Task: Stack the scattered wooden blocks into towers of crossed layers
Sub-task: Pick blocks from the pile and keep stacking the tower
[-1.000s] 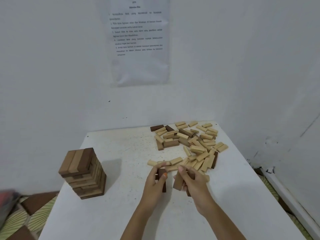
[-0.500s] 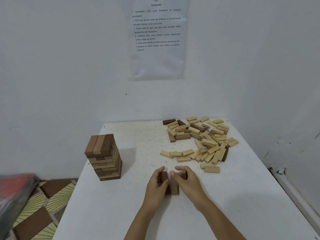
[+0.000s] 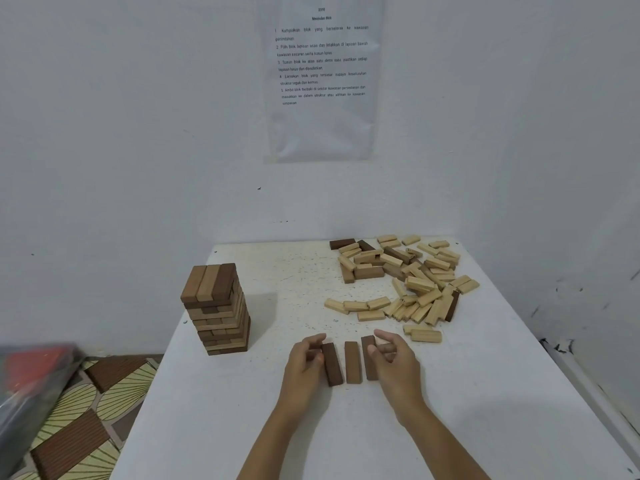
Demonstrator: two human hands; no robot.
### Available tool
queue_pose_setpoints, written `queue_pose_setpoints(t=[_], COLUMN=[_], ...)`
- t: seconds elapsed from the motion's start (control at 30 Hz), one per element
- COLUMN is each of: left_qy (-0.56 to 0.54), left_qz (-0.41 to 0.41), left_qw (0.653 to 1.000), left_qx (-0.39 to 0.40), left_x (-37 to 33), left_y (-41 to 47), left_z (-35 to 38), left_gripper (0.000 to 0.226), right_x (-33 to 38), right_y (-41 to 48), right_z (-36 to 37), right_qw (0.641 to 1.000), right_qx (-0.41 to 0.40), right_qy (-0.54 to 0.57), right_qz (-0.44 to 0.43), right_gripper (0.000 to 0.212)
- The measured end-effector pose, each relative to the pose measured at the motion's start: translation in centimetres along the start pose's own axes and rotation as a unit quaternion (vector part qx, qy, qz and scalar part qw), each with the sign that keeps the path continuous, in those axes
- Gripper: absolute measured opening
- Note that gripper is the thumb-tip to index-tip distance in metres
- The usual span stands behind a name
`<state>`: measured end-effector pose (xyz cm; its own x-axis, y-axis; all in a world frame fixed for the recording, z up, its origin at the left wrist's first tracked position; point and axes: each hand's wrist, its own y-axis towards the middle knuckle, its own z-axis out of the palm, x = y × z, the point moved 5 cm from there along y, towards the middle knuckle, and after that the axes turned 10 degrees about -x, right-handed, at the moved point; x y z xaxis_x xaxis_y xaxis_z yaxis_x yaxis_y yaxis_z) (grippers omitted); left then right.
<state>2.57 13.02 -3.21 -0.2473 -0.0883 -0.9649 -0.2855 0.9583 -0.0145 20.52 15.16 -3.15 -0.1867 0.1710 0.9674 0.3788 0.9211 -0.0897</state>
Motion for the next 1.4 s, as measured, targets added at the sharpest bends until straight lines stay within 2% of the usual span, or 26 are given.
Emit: queue_pose_setpoints(t=[0.1, 0.2, 0.27, 0.37, 0.43, 0.57, 0.67, 0.83, 0.9, 0.97, 1.1, 1.2, 1.27, 1.4], left_qy=[0.026, 0.05, 0.064, 0.078, 0.088, 0.113, 0.124, 0.138, 0.234, 0.337, 0.394, 0.405, 0.411, 0.451], left_qz=[0.022, 0.053, 0.071, 0.081, 0.085, 0.108, 0.145, 0.152, 0.163, 0.164, 0.175, 0.208, 0.219, 0.205], left_qw=[0.999, 0.997, 0.995, 0.994, 0.992, 0.988, 0.981, 0.978, 0.956, 0.926, 0.902, 0.89, 0.885, 0.868], left_qx=[0.027, 0.029, 0.015, 0.001, 0.001, -0.015, -0.038, -0.044, -0.06, -0.052, 0.004, 0.029, 0.017, 0.032], left_x=[0.2, 0.1, 0.2, 0.6, 0.7, 0.8, 0.7, 0.4, 0.4, 0.8, 0.6, 0.6, 1.1, 1.9], left_y=[0.0, -0.1, -0.2, -0.2, -0.2, -0.5, -0.9, -1.3, -1.6, -1.5, -1.1, -1.1, -1.0, -0.7], left_z=[-0.3, 0.2, 0.5, 0.7, 0.8, 1.0, 1.2, 1.0, 0.6, 0.5, 1.3, 2.2, 2.6, 2.5], left_gripper=[0.042, 0.046, 0.048, 0.05, 0.051, 0.053, 0.055, 0.063, 0.082, 0.094, 0.088, 0.084, 0.08, 0.068], right_x=[0.1, 0.2, 0.2, 0.7, 1.1, 1.2, 1.5, 0.7, 0.2, -0.4, -1.6, -2.1, -2.2, -2.1], right_y=[-0.1, -0.7, -1.2, -1.8, -1.9, -0.9, -0.2, 0.0, -0.1, -0.2, -0.9, -1.1, -1.1, -1.1], right_z=[-0.1, 0.3, 0.4, 0.2, 0.2, 0.5, 0.8, 0.6, 0.3, 0.0, 0.4, 0.8, 1.1, 1.1], right_qw=[0.995, 0.994, 0.993, 0.959, 0.942, 0.936, 0.927, 0.933, 0.934, 0.923, 0.835, 0.821, 0.821, 0.805], right_qx=[-0.037, -0.019, 0.028, 0.101, 0.151, 0.243, 0.267, 0.235, 0.209, 0.181, 0.118, 0.092, 0.078, 0.053], right_qy=[-0.051, -0.045, -0.043, -0.181, -0.207, -0.165, -0.155, -0.137, -0.158, -0.226, -0.421, -0.461, -0.465, -0.491], right_qz=[-0.072, -0.102, -0.111, -0.192, -0.219, -0.196, -0.21, -0.237, -0.244, -0.255, -0.333, -0.324, -0.322, -0.329], right_gripper=[0.023, 0.023, 0.04, 0.069, 0.082, 0.092, 0.087, 0.078, 0.079, 0.075, 0.077, 0.067, 0.061, 0.067])
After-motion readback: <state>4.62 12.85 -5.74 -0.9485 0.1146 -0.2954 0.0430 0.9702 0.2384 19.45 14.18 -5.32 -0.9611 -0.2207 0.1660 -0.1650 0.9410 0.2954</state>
